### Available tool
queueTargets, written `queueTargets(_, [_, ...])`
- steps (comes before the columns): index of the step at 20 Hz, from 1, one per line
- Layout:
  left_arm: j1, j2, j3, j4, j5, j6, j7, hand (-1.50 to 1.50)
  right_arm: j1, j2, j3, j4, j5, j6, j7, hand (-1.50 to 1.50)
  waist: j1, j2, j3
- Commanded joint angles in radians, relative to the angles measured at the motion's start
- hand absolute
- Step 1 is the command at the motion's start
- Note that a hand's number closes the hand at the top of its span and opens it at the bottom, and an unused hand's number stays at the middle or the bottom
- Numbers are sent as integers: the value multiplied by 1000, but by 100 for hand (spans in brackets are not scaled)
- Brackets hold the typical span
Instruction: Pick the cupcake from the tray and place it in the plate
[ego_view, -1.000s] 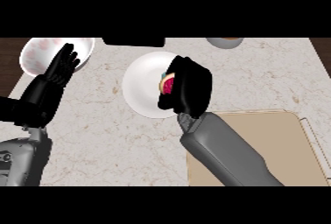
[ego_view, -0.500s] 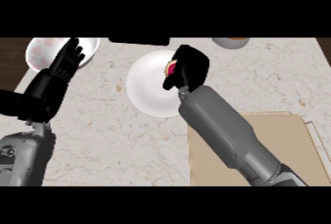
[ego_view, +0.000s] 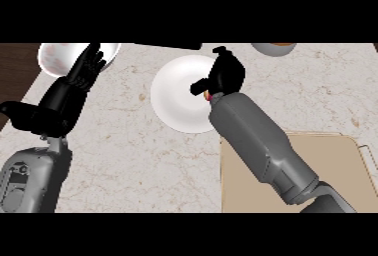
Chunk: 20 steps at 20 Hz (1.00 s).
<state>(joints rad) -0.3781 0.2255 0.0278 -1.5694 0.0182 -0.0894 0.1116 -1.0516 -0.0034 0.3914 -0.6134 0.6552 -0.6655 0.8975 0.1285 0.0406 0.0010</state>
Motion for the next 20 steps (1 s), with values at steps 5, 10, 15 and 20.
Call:
queueTargets(5, [-14, -3, 0, 26, 10, -16, -6, 0, 1, 3, -26, 34, -129, -276, -182, -150, 5, 1, 1])
queueTargets(10, [-17, -12, -2, 8, -6, 9, 8, 0, -3, 3, -55, -18, -227, -411, -264, -150, 0, -7, 1])
queueTargets(15, [29, 8, 32, 16, 14, -9, -20, 0, 60, 3, -54, -63, -332, -516, -373, -150, -37, -18, 0])
queueTargets(20, [20, 23, 56, 6, -1, 15, 15, 0, 168, 3, -33, -181, -401, -558, -466, -150, -98, -35, 0])
